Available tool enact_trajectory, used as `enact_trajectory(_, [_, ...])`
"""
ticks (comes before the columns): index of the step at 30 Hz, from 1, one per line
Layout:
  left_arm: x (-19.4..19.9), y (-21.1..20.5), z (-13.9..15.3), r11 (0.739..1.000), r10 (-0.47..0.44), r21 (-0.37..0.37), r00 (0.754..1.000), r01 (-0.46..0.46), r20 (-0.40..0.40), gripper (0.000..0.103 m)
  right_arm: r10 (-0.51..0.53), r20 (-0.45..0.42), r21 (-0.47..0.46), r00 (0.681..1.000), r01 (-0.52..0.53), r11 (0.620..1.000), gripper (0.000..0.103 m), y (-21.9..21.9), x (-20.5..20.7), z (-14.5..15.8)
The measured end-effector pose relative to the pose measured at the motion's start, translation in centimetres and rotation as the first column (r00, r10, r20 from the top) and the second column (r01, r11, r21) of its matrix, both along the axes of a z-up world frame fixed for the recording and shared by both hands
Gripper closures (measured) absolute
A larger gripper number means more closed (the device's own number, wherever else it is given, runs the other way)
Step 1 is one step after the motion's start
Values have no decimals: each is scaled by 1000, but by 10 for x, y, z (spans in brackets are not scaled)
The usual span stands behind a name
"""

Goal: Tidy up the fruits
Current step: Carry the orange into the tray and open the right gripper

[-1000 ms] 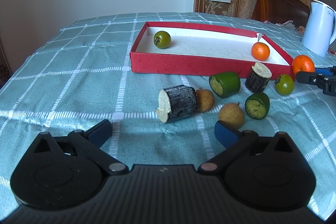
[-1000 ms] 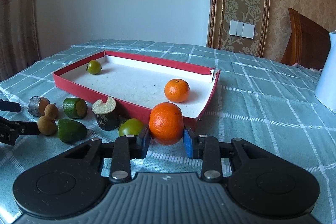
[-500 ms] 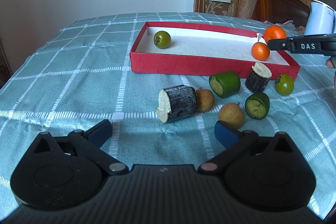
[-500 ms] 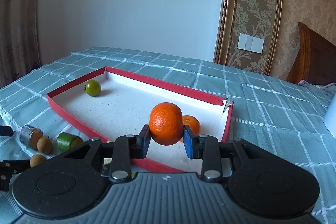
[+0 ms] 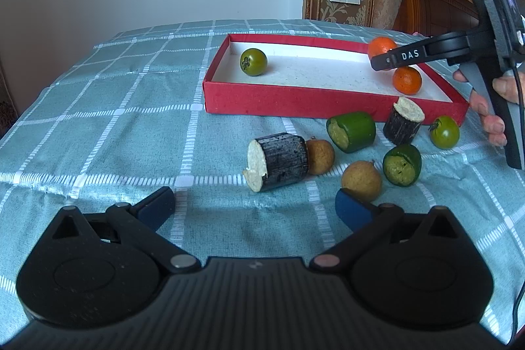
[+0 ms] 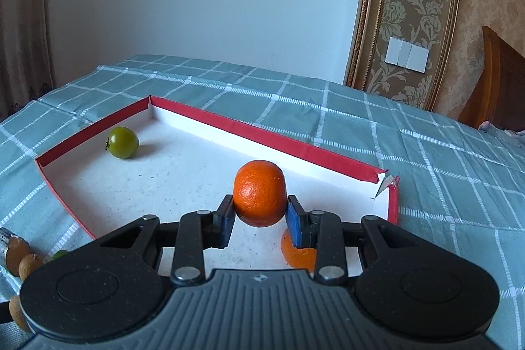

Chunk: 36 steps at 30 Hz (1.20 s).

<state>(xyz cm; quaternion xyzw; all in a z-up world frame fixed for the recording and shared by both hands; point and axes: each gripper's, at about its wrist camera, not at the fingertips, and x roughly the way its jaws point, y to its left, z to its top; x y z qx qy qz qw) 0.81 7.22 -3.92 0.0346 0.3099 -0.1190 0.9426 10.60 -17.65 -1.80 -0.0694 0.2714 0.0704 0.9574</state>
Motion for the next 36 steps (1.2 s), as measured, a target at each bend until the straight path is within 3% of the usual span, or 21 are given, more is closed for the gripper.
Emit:
enact_trajectory(9, [0, 0, 0, 1000, 0, 0, 1000, 0, 0, 0, -31, -76, -31, 997, 28, 999, 70, 10, 36, -15])
enact_trajectory(28, [0, 0, 0, 1000, 0, 1, 1000, 0, 1, 0, -50, -85, -51, 995, 46, 998, 70, 13, 38, -15])
enact_trajectory(34, [0, 0, 0, 1000, 0, 1, 1000, 0, 1, 0, -52, -67, -67, 996, 48, 997, 60, 14, 29, -15])
enact_trajectory(36, [0, 0, 0, 1000, 0, 1, 1000, 0, 1, 0, -53, -53, -75, 997, 49, 996, 48, 14, 25, -15])
